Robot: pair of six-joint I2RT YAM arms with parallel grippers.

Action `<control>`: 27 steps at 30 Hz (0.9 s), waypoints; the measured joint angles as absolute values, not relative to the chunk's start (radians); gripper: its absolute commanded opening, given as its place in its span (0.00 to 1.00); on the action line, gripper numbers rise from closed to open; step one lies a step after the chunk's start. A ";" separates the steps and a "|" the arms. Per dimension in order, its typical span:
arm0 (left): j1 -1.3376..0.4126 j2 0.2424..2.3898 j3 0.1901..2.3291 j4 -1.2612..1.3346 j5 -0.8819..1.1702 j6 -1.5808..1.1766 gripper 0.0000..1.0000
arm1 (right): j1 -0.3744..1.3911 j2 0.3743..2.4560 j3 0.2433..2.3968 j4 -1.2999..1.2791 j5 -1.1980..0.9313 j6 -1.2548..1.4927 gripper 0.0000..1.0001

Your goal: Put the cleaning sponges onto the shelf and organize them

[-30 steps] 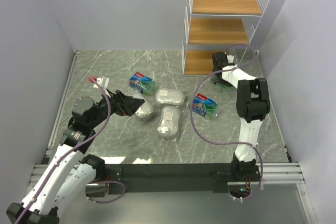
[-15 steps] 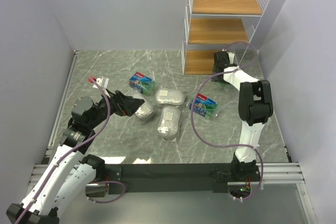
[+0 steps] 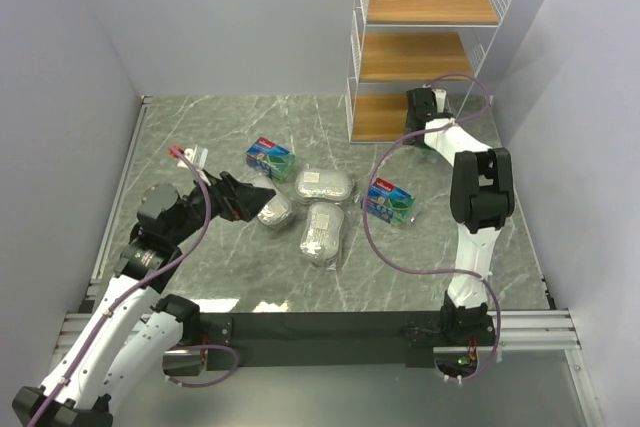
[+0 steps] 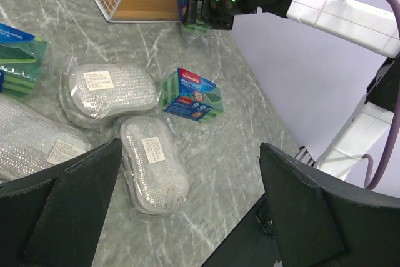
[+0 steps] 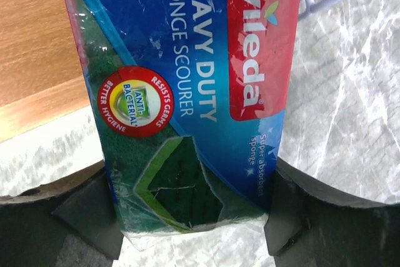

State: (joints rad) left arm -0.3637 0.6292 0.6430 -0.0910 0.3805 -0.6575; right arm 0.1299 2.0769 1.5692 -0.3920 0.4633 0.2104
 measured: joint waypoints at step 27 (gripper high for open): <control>-0.364 0.632 0.643 -0.091 0.381 -0.658 0.98 | 0.126 1.849 1.415 -0.290 0.387 0.286 0.85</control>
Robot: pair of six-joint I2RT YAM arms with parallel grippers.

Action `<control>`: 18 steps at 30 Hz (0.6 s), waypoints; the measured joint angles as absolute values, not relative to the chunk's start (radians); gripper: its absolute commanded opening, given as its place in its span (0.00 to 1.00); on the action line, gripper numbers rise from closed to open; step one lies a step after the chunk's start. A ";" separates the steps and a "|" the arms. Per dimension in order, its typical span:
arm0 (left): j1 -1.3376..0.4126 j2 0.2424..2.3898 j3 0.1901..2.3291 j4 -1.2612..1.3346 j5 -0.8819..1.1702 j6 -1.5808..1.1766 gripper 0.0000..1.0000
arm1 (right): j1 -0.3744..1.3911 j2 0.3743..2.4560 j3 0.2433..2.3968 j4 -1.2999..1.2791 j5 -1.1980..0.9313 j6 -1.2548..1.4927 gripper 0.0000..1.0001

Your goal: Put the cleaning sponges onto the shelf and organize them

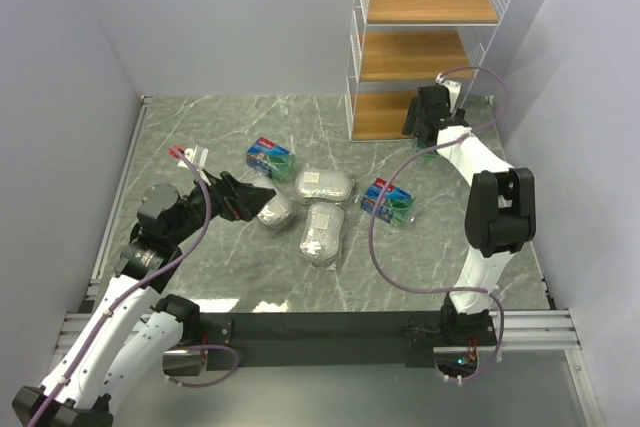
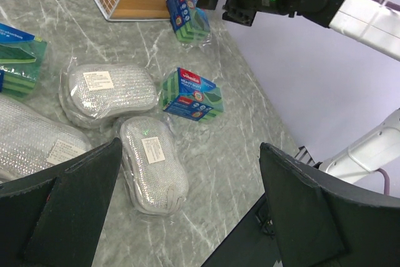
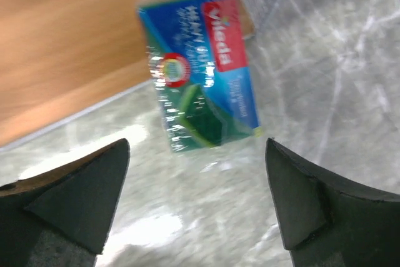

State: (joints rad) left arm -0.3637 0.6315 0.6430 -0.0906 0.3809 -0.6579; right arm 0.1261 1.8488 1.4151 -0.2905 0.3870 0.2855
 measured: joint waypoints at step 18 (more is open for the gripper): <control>-0.364 0.612 0.643 -0.091 0.381 -0.658 0.99 | 0.083 1.786 1.208 -0.418 0.274 0.710 0.00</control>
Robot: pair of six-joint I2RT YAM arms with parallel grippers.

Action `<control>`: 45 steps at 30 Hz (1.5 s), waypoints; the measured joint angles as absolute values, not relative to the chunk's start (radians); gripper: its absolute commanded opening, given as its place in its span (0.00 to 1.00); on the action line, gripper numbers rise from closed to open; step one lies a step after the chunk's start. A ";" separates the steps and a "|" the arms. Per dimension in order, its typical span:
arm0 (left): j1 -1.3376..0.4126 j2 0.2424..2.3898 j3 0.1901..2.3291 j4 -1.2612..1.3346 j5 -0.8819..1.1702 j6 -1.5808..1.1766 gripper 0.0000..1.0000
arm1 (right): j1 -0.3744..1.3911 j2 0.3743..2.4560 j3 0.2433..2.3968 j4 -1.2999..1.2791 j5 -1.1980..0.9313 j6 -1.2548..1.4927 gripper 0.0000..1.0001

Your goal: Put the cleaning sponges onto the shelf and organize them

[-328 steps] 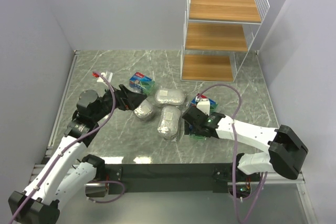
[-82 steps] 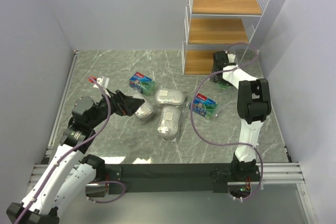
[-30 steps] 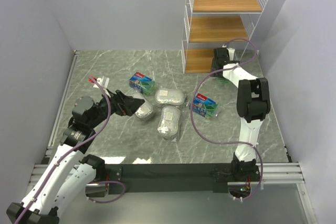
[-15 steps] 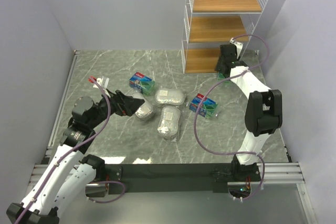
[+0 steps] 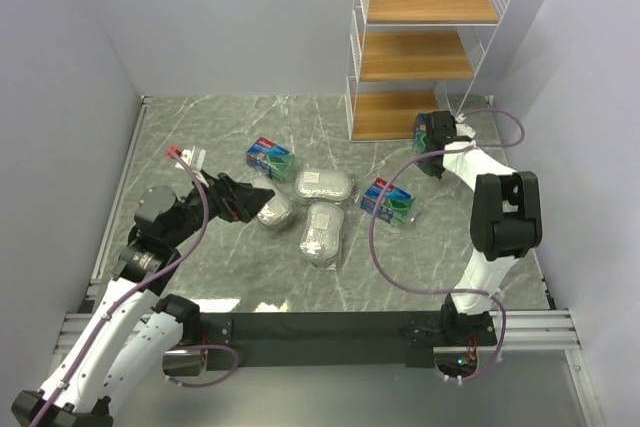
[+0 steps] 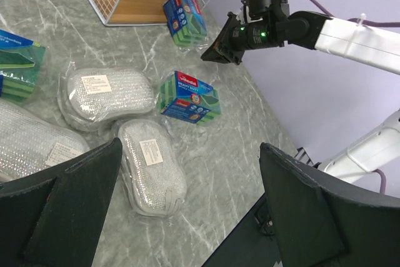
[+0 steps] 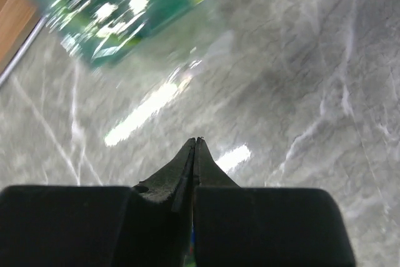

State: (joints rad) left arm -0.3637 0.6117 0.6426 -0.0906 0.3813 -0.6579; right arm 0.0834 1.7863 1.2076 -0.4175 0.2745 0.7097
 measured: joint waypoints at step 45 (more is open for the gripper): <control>-0.364 0.632 0.642 -0.091 0.395 -0.657 0.98 | -0.047 2.043 1.423 -0.167 0.086 0.828 0.00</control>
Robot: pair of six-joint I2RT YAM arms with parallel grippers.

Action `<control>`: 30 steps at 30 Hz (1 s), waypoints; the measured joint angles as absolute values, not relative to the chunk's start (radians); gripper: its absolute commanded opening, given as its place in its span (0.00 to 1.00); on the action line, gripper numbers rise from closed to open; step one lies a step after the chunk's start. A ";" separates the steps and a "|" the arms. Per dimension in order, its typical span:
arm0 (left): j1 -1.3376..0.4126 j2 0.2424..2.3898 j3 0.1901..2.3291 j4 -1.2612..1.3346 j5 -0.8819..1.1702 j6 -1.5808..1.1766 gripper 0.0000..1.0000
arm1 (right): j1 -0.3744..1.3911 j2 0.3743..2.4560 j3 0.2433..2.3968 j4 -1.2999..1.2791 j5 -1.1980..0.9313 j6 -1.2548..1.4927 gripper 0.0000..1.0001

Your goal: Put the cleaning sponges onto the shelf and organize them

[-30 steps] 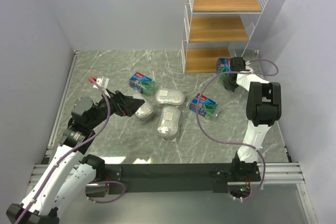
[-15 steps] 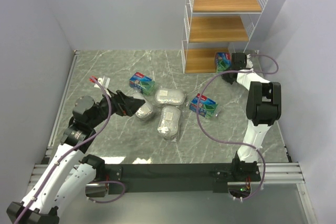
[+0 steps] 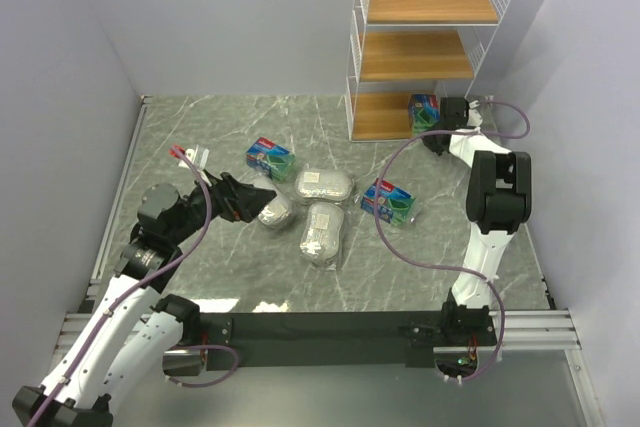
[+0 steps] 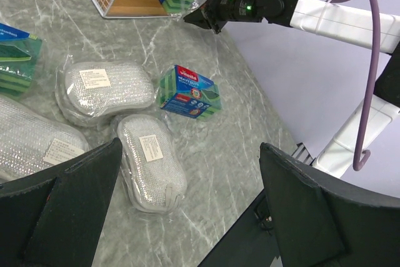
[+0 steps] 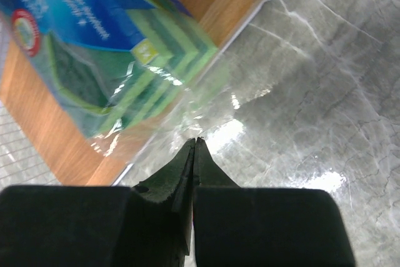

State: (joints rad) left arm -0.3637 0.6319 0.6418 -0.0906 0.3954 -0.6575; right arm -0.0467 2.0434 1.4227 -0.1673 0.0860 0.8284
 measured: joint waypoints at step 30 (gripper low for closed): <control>-0.364 0.638 0.642 -0.091 0.396 -0.657 0.99 | -0.071 1.881 1.209 -0.068 0.039 0.847 0.61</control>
State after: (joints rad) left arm -0.3637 0.6384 0.6418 -0.0906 0.3958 -0.6571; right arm -0.0708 1.8809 1.2091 -0.0677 0.0395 0.8474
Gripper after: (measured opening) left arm 0.987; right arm 0.428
